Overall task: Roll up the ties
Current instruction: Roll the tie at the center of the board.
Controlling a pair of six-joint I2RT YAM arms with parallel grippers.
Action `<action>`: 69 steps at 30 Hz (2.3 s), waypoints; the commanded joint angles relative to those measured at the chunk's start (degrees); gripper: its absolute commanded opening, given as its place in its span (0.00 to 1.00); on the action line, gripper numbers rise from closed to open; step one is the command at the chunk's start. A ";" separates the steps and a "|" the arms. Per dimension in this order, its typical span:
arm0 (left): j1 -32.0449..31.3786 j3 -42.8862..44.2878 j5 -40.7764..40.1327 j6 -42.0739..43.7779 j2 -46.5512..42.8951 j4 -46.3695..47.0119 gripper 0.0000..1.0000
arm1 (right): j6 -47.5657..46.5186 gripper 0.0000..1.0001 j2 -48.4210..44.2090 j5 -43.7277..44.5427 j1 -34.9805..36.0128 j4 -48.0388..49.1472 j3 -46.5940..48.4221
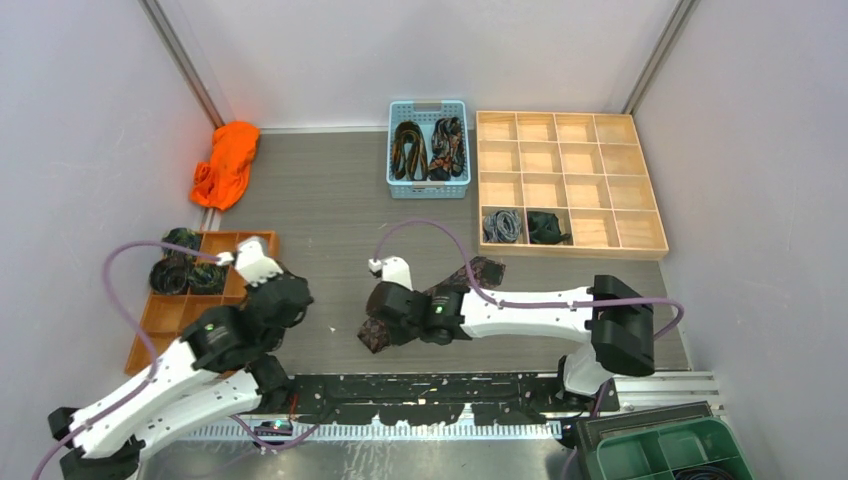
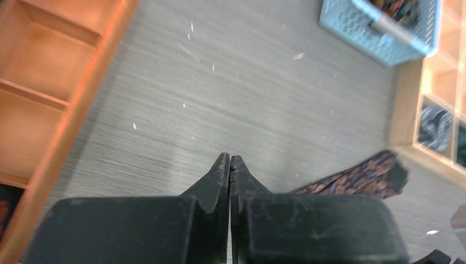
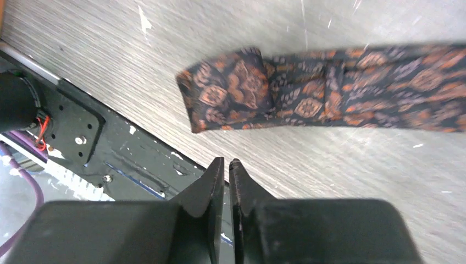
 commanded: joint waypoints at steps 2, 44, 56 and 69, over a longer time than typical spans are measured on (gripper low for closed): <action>-0.20 15.27 -13.56 -1.20 -2.68 -17.58 0.00 | -9.00 0.20 6.98 20.10 5.24 -25.35 17.66; -0.20 26.36 -22.31 11.54 -8.74 -18.70 0.00 | -22.80 0.73 26.89 14.83 4.81 -12.34 23.80; -0.20 25.69 -20.38 15.25 -6.47 -13.10 0.00 | -17.47 0.47 24.53 8.47 0.12 -9.46 17.36; -0.20 25.68 -14.67 21.96 1.91 -0.27 0.00 | -7.53 0.36 11.38 -16.07 -7.58 15.93 3.60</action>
